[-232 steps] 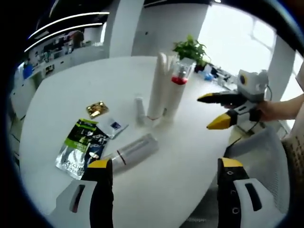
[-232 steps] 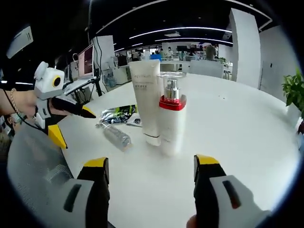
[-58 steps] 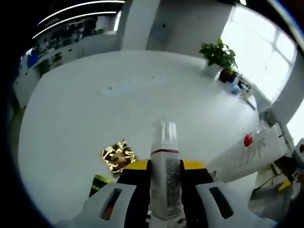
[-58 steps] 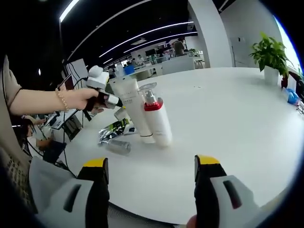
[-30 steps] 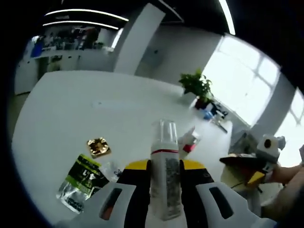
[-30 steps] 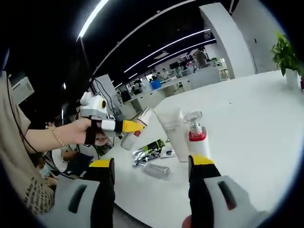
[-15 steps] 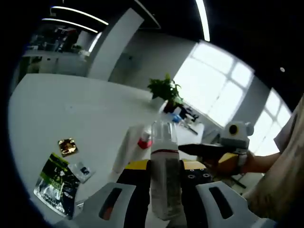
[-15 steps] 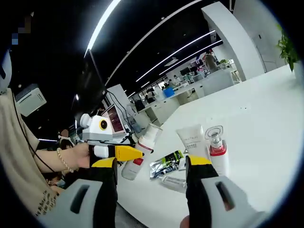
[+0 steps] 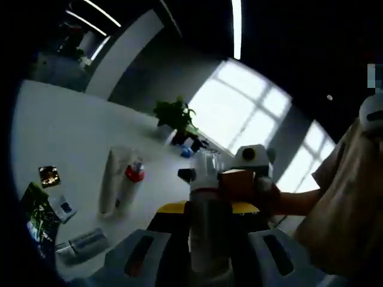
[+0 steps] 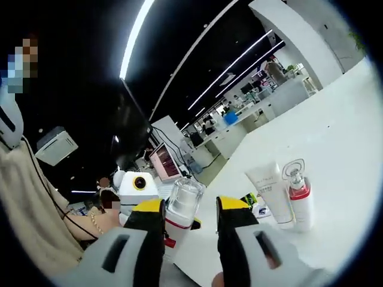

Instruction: Arrange the skincare products in the storage area until every visible bottle or jar stands upright without overlapping.

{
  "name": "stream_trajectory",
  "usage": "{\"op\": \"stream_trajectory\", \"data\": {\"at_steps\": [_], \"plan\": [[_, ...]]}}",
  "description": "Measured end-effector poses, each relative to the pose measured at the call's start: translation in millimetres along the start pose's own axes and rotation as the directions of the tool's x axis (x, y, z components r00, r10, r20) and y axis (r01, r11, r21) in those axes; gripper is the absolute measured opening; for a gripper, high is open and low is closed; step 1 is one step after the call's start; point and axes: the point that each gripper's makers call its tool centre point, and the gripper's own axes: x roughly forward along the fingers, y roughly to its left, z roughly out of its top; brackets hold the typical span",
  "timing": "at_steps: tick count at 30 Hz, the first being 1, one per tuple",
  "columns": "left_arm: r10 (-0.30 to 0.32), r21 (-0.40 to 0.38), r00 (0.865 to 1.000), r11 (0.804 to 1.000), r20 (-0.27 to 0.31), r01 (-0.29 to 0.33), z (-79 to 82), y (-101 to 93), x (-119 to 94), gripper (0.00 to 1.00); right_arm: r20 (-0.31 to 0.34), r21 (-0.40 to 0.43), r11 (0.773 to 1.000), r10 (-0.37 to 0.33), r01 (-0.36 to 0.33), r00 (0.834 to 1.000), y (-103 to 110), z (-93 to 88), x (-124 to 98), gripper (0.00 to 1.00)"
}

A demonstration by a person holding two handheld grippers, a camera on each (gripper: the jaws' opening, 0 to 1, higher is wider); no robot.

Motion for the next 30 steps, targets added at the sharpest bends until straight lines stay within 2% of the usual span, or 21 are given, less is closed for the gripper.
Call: {"op": "stream_trajectory", "data": {"at_steps": [3, 4, 5, 7, 10, 12, 13, 15, 17, 19, 20, 21, 23, 24, 25, 26, 27, 28, 29, 30], "plan": [[-0.046, -0.041, 0.999, 0.998, 0.019, 0.047, -1.3, -8.1, 0.4, 0.20, -0.011, 0.004, 0.999, 0.051, -0.051, 0.999, 8.7, 0.0, -0.9, 0.26], [-0.076, -0.061, 0.997, 0.995, 0.030, 0.077, -0.8, -13.6, 0.6, 0.20, -0.005, 0.041, 0.994, 0.100, -0.100, 0.995, 17.2, 1.3, -1.7, 0.25], [-0.113, -0.087, 0.993, 0.989, 0.040, 0.116, -0.1, -20.5, 0.7, 0.20, -0.001, 0.046, 0.994, 0.104, -0.104, 0.995, 17.8, 2.0, -2.0, 0.25], [-0.140, -0.095, 0.989, 0.985, 0.055, 0.145, 1.7, -25.8, 1.0, 0.20, 0.026, 0.067, 0.989, 0.134, -0.135, 0.991, 23.9, 6.9, -2.9, 0.24], [-0.135, -0.087, 0.990, 0.987, 0.052, 0.139, 0.7, -25.2, 3.0, 0.20, 0.030, 0.071, 0.990, 0.118, -0.120, 0.993, 23.6, 6.8, -3.4, 0.23], [-0.118, -0.087, 0.992, 0.989, 0.043, 0.122, -1.0, -22.1, 4.9, 0.20, 0.016, 0.070, 0.994, 0.084, -0.085, 0.996, 19.4, 4.5, -3.3, 0.22], [-0.110, -0.081, 0.993, 0.990, 0.040, 0.113, -1.9, -21.1, 5.8, 0.20, 0.010, 0.068, 0.995, 0.071, -0.072, 0.997, 17.9, 4.3, -3.4, 0.22], [-0.040, -0.050, 0.998, 0.998, 0.040, 0.042, -1.9, -11.1, 6.9, 0.19, 0.006, 0.013, 1.000, -0.010, 0.010, 1.000, 8.1, 6.2, -4.7, 0.21], [0.033, -0.025, 0.999, 0.999, 0.035, -0.032, -0.1, -3.3, 7.2, 0.19, 0.000, -0.008, 0.997, -0.082, 0.082, 0.997, 1.0, 7.5, -5.6, 0.21], [0.144, -0.001, 0.989, 0.990, 0.014, -0.144, 2.0, 3.6, 8.1, 0.19, 0.017, -0.013, 0.990, -0.142, 0.142, 0.990, -4.4, 10.1, -6.0, 0.21], [0.172, 0.028, 0.985, 0.985, 0.015, -0.172, 3.6, 3.2, 9.3, 0.19, 0.031, -0.002, 0.985, -0.175, 0.175, 0.984, -6.0, 11.9, -6.0, 0.21], [0.227, 0.085, 0.974, 0.970, 0.018, -0.228, 5.6, 4.5, 11.0, 0.19, 0.041, 0.000, 0.982, -0.191, 0.191, 0.981, -6.4, 13.2, -6.0, 0.21], [0.278, 0.179, 0.960, 0.946, -0.022, -0.270, 0.8, 4.2, 13.8, 0.19, 0.035, -0.029, 0.976, -0.216, 0.217, 0.976, -3.9, 12.2, -4.4, 0.21], [0.329, 0.257, 0.942, 0.917, -0.058, -0.305, -3.5, 7.5, 14.1, 0.19, 0.021, -0.079, 0.967, -0.241, 0.242, 0.970, -4.2, 10.2, -4.0, 0.21], [0.387, 0.339, 0.920, 0.876, -0.067, -0.344, -4.0, 12.7, 13.6, 0.19, 0.017, -0.108, 0.960, -0.257, 0.257, 0.966, -3.2, 9.4, -3.1, 0.21], [0.418, 0.380, 0.905, 0.852, -0.080, -0.360, -5.9, 14.4, 13.8, 0.20, 0.009, -0.135, 0.954, -0.270, 0.269, 0.963, -1.6, 8.0, -2.0, 0.21], [0.463, 0.412, 0.883, 0.822, -0.084, -0.392, -7.4, 17.4, 13.2, 0.20, 0.006, -0.155, 0.948, -0.281, 0.279, 0.960, -0.4, 7.4, -1.1, 0.21], [0.474, 0.417, 0.877, 0.815, -0.082, -0.401, -7.4, 18.2, 12.9, 0.20, 0.004, -0.177, 0.940, -0.296, 0.293, 0.955, 0.2, 6.7, -0.6, 0.20], [0.501, 0.426, 0.862, 0.797, -0.072, -0.428, -8.3, 20.6, 12.2, 0.20, 0.004, -0.210, 0.927, -0.317, 0.311, 0.948, 1.0, 5.9, 0.1, 0.20], [0.498, 0.417, 0.864, 0.802, -0.070, -0.428, -9.6, 19.9, 13.1, 0.20, 0.001, -0.227, 0.920, -0.329, 0.321, 0.944, 2.4, 4.9, 0.5, 0.20]]}}
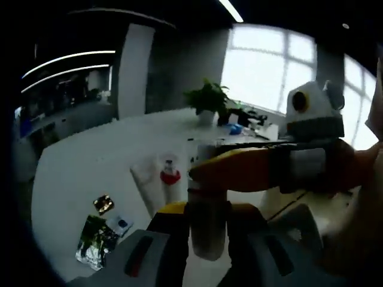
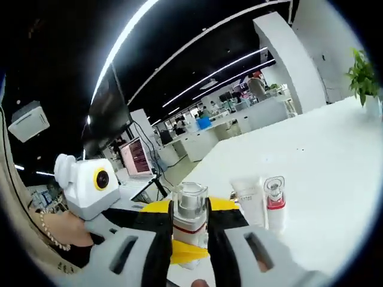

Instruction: Arrange the skincare products in the storage area until every visible bottle or jar stands upright without overlapping.

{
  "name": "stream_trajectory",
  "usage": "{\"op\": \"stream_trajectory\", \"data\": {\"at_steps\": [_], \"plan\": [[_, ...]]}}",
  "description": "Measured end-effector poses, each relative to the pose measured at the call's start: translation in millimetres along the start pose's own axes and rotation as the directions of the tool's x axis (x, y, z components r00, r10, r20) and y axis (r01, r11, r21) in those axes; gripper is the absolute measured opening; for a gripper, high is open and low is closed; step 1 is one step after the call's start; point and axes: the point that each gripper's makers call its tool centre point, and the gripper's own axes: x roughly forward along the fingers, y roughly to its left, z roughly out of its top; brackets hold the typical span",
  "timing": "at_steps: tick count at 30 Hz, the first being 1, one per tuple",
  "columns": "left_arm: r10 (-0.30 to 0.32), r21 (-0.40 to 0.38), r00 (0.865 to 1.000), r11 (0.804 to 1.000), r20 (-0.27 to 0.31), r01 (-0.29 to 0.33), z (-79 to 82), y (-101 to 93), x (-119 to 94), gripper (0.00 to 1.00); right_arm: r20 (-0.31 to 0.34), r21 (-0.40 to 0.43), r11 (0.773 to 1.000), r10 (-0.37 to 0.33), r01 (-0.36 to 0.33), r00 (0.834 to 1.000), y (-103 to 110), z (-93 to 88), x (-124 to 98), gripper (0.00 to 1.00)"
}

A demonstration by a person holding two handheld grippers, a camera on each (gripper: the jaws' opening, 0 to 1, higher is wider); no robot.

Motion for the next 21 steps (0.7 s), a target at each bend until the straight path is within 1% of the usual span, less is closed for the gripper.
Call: {"op": "stream_trajectory", "data": {"at_steps": [1, 2, 3, 4, 5, 7, 8, 9, 10, 11, 12, 14, 15, 16, 17, 18, 19, 21], "plan": [[-0.009, -0.017, 1.000, 1.000, 0.002, 0.009, -0.8, 0.5, -0.4, 0.20, -0.004, -0.006, 1.000, -0.005, 0.005, 1.000, 1.0, -0.6, -0.1, 0.20], [-0.032, -0.073, 0.999, 0.997, 0.003, 0.032, -2.1, -2.1, -0.5, 0.20, -0.007, -0.012, 1.000, -0.003, 0.003, 1.000, 1.9, -1.5, -0.2, 0.21], [-0.053, -0.112, 0.999, 0.992, 0.011, 0.054, -2.4, -3.2, -1.3, 0.20, -0.008, -0.018, 1.000, 0.010, -0.010, 1.000, 2.3, -1.6, -0.5, 0.21], [-0.082, -0.158, 0.996, 0.984, 0.025, 0.085, -2.0, -4.9, -2.6, 0.19, -0.007, -0.022, 0.999, 0.026, -0.027, 1.000, 3.4, -1.1, -0.8, 0.21], [-0.096, -0.161, 0.995, 0.982, 0.034, 0.101, -1.0, -5.7, -4.0, 0.19, -0.005, -0.019, 0.999, 0.031, -0.031, 1.000, 3.4, -0.7, -1.0, 0.21], [-0.147, -0.198, 0.988, 0.968, 0.046, 0.153, 2.2, -9.3, -7.4, 0.19, 0.019, 0.010, 0.996, 0.085, -0.085, 0.996, 7.3, 3.1, -2.4, 0.21], [-0.167, -0.197, 0.985, 0.965, 0.036, 0.171, 2.9, -8.5, -9.2, 0.19, 0.023, 0.049, 0.991, 0.121, -0.122, 0.992, 8.7, 4.6, -3.6, 0.21], [-0.173, -0.188, 0.984, 0.966, 0.031, 0.176, 3.3, -7.2, -10.2, 0.19, 0.023, 0.074, 0.986, 0.150, -0.151, 0.988, 9.8, 5.2, -4.1, 0.21], [-0.191, -0.181, 0.981, 0.964, 0.027, 0.193, 3.8, -7.5, -11.4, 0.19, 0.020, 0.092, 0.982, 0.165, -0.167, 0.986, 8.1, 5.7, -5.0, 0.21], [-0.233, -0.212, 0.972, 0.949, 0.036, 0.235, 7.2, -11.8, -13.5, 0.19, 0.033, 0.111, 0.972, 0.205, -0.207, 0.978, 9.3, 8.7, -5.4, 0.21], [-0.273, -0.250, 0.961, 0.928, 0.047, 0.276, 9.4, -13.6, -15.4, 0.19, 0.034, 0.135, 0.961, 0.241, -0.243, 0.970, 10.6, 10.8, -6.1, 0.21], [-0.328, -0.293, 0.943, 0.896, 0.066, 0.332, 13.1, -16.2, -18.2, 0.19, 0.032, 0.149, 0.945, 0.289, -0.291, 0.957, 12.3, 13.7, -7.3, 0.21], [-0.347, -0.296, 0.935, 0.888, 0.065, 0.351, 14.2, -16.7, -19.9, 0.19, 0.027, 0.148, 0.933, 0.326, -0.327, 0.945, 14.6, 15.5, -8.3, 0.21], [-0.356, -0.292, 0.933, 0.887, 0.059, 0.357, 14.4, -17.0, -20.6, 0.19, 0.016, 0.143, 0.929, 0.343, -0.342, 0.939, 15.0, 15.3, -8.8, 0.21], [-0.373, -0.295, 0.927, 0.881, 0.047, 0.369, 14.6, -18.3, -21.9, 0.19, 0.002, 0.135, 0.924, 0.361, -0.358, 0.932, 15.6, 14.8, -9.0, 0.21], [-0.373, -0.288, 0.927, 0.883, 0.046, 0.370, 15.9, -18.3, -22.2, 0.19, -0.011, 0.123, 0.919, 0.378, -0.374, 0.926, 16.9, 13.9, -9.3, 0.21], [-0.389, -0.277, 0.920, 0.880, 0.044, 0.385, 17.3, -20.7, -23.1, 0.19, -0.038, 0.108, 0.912, 0.401, -0.395, 0.915, 19.1, 10.2, -9.7, 0.21], [-0.430, -0.276, 0.902, 0.862, 0.045, 0.425, 20.0, -28.1, -24.7, 0.19, -0.051, 0.093, 0.907, 0.417, -0.412, 0.907, 22.0, 8.2, -9.7, 0.23]]}}
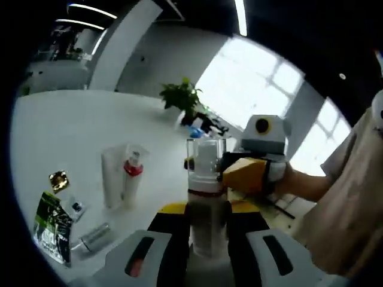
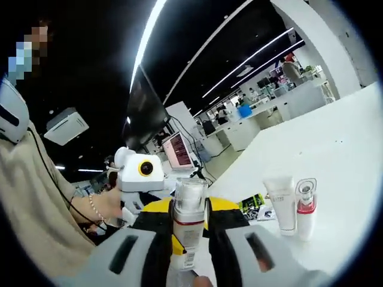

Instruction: Arrange the skincare products in the storage area until every visible bottle or jar stands upright without overlapping.

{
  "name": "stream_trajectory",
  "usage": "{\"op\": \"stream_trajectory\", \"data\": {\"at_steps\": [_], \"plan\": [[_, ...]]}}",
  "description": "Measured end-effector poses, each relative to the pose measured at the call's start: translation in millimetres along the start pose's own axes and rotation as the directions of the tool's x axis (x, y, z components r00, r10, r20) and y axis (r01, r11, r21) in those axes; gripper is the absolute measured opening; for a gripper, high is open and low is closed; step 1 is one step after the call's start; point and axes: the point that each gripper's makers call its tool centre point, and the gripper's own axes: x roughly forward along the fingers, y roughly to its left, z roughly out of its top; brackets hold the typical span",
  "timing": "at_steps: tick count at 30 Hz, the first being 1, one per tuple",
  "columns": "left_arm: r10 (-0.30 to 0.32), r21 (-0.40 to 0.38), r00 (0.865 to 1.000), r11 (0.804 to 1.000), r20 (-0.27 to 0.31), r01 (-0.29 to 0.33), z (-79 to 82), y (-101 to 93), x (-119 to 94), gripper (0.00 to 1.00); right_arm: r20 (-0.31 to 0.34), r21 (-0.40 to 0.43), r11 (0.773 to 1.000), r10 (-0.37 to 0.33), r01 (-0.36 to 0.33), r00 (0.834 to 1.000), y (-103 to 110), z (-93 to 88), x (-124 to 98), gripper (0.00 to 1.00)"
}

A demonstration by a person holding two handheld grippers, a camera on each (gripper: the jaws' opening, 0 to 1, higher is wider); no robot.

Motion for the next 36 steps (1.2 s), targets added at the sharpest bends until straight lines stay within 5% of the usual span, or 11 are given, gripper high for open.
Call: {"op": "stream_trajectory", "data": {"at_steps": [11, 18, 27, 36], "plan": [[-0.009, 0.146, 0.999, 0.989, 0.035, 0.004, -3.2, -6.8, 8.3, 0.21, 0.003, 0.052, 0.995, 0.081, -0.081, 0.997, 1.7, 1.0, -9.4, 0.19], [0.033, 0.325, 0.993, 0.946, -0.117, 0.007, -29.1, 1.5, 21.3, 0.22, -0.125, -0.117, 0.984, 0.122, -0.136, 0.985, 3.0, -13.3, -11.2, 0.19], [0.082, 0.322, 0.983, 0.947, -0.165, -0.025, -39.3, 20.5, 31.4, 0.19, -0.161, -0.207, 0.960, 0.154, -0.186, 0.975, -2.5, -17.5, -12.0, 0.19], [0.192, 0.477, 0.946, 0.878, -0.261, -0.047, -66.5, 45.8, 42.8, 0.18, -0.321, -0.293, 0.936, 0.096, -0.195, 0.942, -18.5, -55.3, -14.6, 0.19]]}}
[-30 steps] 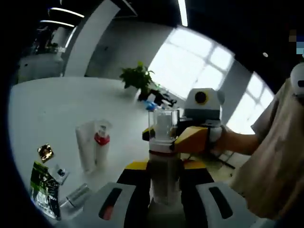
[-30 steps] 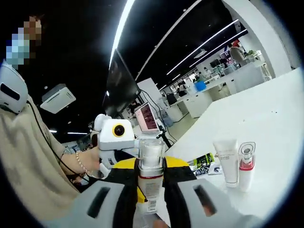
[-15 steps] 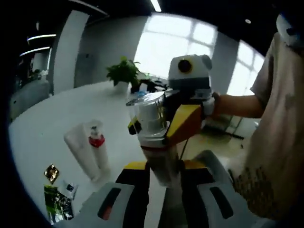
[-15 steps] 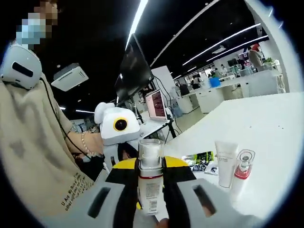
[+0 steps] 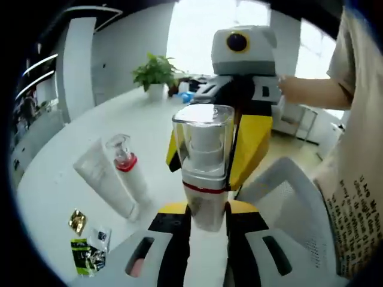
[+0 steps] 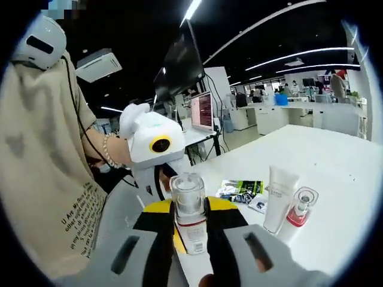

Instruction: Arrange the skincare products in the storage area until every visible bottle or jar stands upright without overlapping.

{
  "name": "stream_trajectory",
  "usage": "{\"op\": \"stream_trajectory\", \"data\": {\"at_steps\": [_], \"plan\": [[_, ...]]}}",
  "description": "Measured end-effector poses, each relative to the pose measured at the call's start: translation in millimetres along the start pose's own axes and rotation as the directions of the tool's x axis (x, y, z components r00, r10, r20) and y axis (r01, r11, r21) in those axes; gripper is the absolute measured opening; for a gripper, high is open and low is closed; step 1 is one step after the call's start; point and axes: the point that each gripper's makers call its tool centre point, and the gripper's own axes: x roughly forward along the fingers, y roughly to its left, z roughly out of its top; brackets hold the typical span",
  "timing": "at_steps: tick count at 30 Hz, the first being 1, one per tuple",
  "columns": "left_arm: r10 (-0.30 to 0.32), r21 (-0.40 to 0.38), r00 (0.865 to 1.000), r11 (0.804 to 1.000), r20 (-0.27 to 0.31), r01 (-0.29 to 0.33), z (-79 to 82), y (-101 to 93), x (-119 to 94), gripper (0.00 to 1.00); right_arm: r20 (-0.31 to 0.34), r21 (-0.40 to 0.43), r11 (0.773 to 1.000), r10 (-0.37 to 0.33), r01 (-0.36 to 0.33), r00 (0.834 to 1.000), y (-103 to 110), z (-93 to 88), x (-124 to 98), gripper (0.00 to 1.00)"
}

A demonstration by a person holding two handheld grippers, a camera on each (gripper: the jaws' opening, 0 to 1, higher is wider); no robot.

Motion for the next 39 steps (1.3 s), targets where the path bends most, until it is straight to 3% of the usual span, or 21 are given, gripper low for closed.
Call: {"op": "stream_trajectory", "data": {"at_steps": [5, 13, 22, 39], "plan": [[0.027, 0.050, 0.999, 0.998, -0.031, -0.025, -15.6, 4.5, 14.7, 0.19, -0.075, -0.037, 0.999, -0.013, 0.010, 0.997, -4.3, -19.9, 4.7, 0.19], [0.058, 0.048, 0.997, 0.997, -0.056, -0.055, -37.2, 12.5, 35.9, 0.19, -0.178, -0.094, 0.996, -0.020, 0.003, 0.984, -13.0, -49.3, 13.0, 0.19], [0.104, 0.011, 0.990, 0.995, -0.095, -0.104, -62.7, 22.7, 55.5, 0.19, -0.234, -0.098, 0.995, -0.004, -0.020, 0.972, -25.6, -79.6, 23.4, 0.19], [0.115, -0.009, 0.987, 0.993, -0.111, -0.117, -78.2, 33.9, 68.1, 0.19, -0.253, -0.051, 0.999, -0.009, -0.005, 0.968, -38.7, -98.3, 30.5, 0.21]]}}
